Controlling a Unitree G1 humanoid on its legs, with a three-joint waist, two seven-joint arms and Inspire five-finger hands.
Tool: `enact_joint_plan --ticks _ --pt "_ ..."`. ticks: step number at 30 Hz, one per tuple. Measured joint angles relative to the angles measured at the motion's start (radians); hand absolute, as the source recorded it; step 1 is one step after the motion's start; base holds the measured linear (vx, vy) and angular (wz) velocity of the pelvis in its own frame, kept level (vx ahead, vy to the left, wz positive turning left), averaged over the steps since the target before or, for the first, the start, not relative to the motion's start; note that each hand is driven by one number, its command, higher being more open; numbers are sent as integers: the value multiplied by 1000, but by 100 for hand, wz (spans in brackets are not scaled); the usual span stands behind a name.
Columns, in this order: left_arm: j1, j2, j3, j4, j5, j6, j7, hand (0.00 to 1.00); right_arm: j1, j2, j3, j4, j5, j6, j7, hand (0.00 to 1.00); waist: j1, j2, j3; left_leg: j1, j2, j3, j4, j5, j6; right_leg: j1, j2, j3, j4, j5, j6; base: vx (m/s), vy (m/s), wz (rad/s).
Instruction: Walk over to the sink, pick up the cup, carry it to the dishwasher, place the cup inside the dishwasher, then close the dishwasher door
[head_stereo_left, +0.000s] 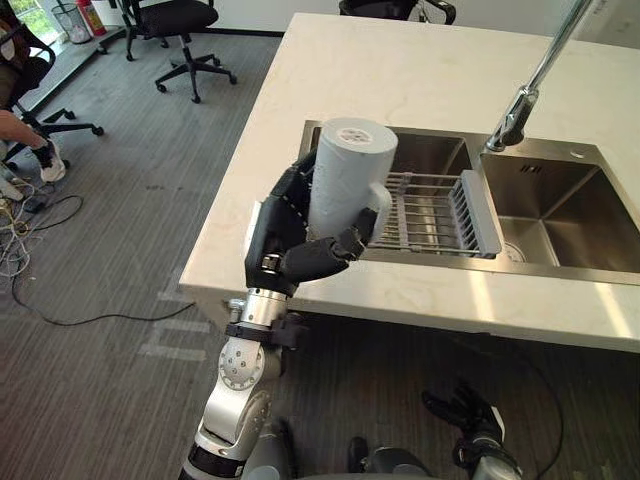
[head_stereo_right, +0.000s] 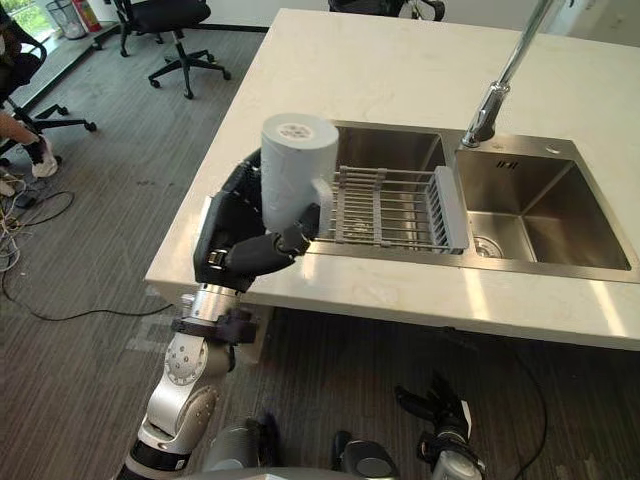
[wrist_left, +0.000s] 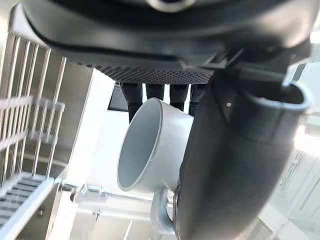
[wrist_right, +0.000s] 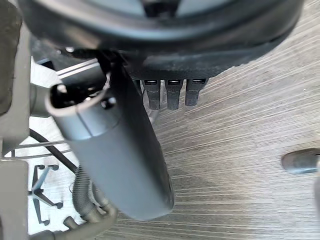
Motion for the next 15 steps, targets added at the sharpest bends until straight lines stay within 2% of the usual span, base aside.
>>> enact_joint_plan --ticks 1,2,3,4,5,8,11,15 --pt "-6 -2 -8 3 0 0 -1 30 4 2 -1 0 0 0 -1 90 -6 2 -1 33 0 5 -31 -16 -11 0 -3 -12 -7 8 5 -165 152 59" --pt "-13 -6 -19 3 0 0 0 30 20 2 -2 -3 0 0 -1 90 -18 12 -8 107 -14 14 -170 -25 -36 -4 -7 -29 -22 25 16 -92 136 43" --pt "-22 4 -19 9 0 1 -1 30 21 14 -3 0 0 4 -4 90 -19 -8 -11 128 -54 22 -260 28 -37 -19 -38 -27 -21 38 29 -117 178 31" --pt "-23 10 -16 10 1 1 3 30 38 18 -2 -11 0 3 -2 90 -18 -16 -23 154 -97 29 -355 80 -16 -32 -66 -21 -35 55 44 -126 232 10" --pt "-23 9 -4 10 0 0 6 30 47 20 -2 -9 0 6 1 90 -18 -15 -23 174 -128 36 -410 106 2 -32 -86 -13 -52 76 61 -114 230 -3" --pt "-23 10 21 10 0 0 6 30 56 27 -1 -10 -3 10 5 90 -19 -17 -25 193 -161 48 -439 117 22 -28 -112 7 -57 97 84 -64 179 -10" --pt "-23 12 22 10 0 0 5 30 61 27 0 -10 -5 16 6 90 -20 -17 -25 196 -174 45 -440 114 36 -27 -126 10 -43 105 91 -45 130 3" --pt "-21 21 19 29 2 -1 -1 30 89 29 3 -10 -14 20 6 90 -33 -17 -41 199 -177 -35 -448 126 48 -31 -111 162 25 105 89 25 90 52"
